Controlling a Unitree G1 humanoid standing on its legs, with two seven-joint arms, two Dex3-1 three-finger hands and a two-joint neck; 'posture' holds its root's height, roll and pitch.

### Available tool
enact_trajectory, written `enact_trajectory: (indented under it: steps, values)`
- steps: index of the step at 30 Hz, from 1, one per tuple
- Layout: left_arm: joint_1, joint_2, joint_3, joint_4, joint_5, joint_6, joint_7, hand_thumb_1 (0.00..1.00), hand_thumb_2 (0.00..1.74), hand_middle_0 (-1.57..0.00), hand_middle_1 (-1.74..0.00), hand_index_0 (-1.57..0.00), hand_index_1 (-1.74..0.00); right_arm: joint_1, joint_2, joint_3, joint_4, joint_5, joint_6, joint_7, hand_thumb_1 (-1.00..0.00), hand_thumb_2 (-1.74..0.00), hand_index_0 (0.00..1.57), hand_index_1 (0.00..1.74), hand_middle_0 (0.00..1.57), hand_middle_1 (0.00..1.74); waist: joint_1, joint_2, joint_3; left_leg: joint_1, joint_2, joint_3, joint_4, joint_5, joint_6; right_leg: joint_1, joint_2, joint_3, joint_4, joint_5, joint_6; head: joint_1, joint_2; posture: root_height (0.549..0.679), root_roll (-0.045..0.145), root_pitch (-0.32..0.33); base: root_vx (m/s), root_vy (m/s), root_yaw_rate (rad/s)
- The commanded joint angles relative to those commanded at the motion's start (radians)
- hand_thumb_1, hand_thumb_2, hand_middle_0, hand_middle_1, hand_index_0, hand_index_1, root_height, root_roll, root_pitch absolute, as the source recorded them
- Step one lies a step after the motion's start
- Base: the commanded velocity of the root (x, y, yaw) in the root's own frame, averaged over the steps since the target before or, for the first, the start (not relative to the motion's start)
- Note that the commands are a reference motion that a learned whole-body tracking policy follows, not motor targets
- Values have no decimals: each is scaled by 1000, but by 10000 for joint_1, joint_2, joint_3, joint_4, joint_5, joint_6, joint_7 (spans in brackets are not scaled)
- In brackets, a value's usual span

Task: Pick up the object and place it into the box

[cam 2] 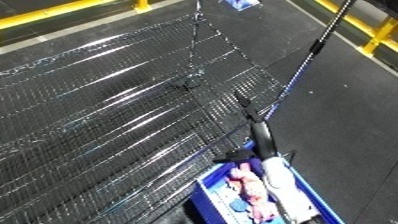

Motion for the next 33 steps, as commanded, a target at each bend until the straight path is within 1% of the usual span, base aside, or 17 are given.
enact_trajectory:
  steps: [6, 10, 13, 14, 18, 21, 25, 28, 33]
  values:
    - [43, 4, 69, -155, 114, 78, 55, 1000, 1740, -1570, -1740, -1570, -1740, -371, 97, 819, -458, -304, 134, 265, 0, 0, 0, 0, 0, 0, 378, -101, 124, -161, -72, -173, -32, 111, -1, -56, -23, -83, 117, -59, 1, -1881, 161, 641, 44, -199, 5, 13, 122]
    - [-2, -9, 89, -227, 212, 85, 118, 1000, 1740, -1570, -1740, -1570, -1740, -632, 133, 1295, -618, -488, 189, 346, 0, 0, 0, 0, 0, 0, 580, -163, 204, -244, -116, -264, -81, 173, -1, -130, -43, -132, 183, -75, 2, -2795, 274, 640, 42, -195, 9, 8, 96]
    - [-61, -12, 90, -237, 271, 93, 158, 1000, 1740, -1570, -1740, -1570, -1740, -785, 147, 1564, -682, -612, 229, 375, 0, 0, 0, 0, 0, 0, 707, -204, 251, -285, -148, -330, -112, 193, 13, -168, -62, -170, 219, -88, 9, -3403, 395, 640, 41, -192, 16, 5, 65]
    - [-86, -14, 89, -231, 289, 94, 176, 1000, 1740, -1570, -1740, -1570, -1740, -842, 152, 1650, -693, -648, 242, 377, 0, 0, 0, 0, 0, 0, 751, -217, 266, -296, -160, -349, -115, 193, 20, -182, -70, -185, 237, -94, 12, -3713, 466, 639, 41, -191, 25, 10, 63]
    - [-203, -10, 84, -211, 344, 89, 222, 1000, 1740, -1570, -1740, -1570, -1740, -1050, 153, 1879, -686, -696, 253, 360, 0, 0, 0, 0, 0, 0, 876, -265, 299, -323, -188, -380, -121, 168, 37, -230, -112, -240, 302, -116, 24, -4156, 563, 639, 40, -187, 28, 10, 49]
    - [-271, -13, 100, -196, 360, 96, 245, 1000, 1740, -1570, -1740, -1570, -1740, -1142, 128, 1957, -679, -702, 265, 352, 0, 0, 0, 0, 0, 0, 937, -298, 308, -317, -198, -367, -141, 135, 43, -242, -147, -273, 288, -108, 38, -4438, 646, 639, 40, -183, 34, 13, 20]
    - [-329, -20, 107, -213, 371, 115, 251, 1000, 1740, -1570, -1740, -1570, -1740, -1210, 79, 2039, -697, -762, 298, 375, 0, 0, 0, 0, 0, 0, 989, -318, 333, -305, -211, -361, -152, 87, 60, -285, -180, -276, 254, -85, 61, -4629, 613, 639, 39, -177, 25, 18, -13]
    - [-381, -29, 143, -251, 386, 115, 285, 1000, 1740, -1570, -1740, -1570, -1740, -1220, 65, 2088, -738, -816, 314, 416, 0, 0, 0, 0, 0, 0, 1017, -336, 359, -309, -217, -366, -136, 62, 81, -326, -193, -276, 270, -83, 77, -4783, 605, 639, 38, -175, 15, 10, -12]
    - [-441, -43, 190, -292, 407, 104, 350, 1000, 1740, -1570, -1740, -1570, -1740, -1257, 63, 2179, -781, -920, 343, 448, 0, 0, 0, 0, 0, 0, 1056, -352, 401, -313, -217, -374, -106, 28, 102, -379, -200, -271, 325, -112, 95, -4984, 560, 638, 37, -173, 9, 9, -10]
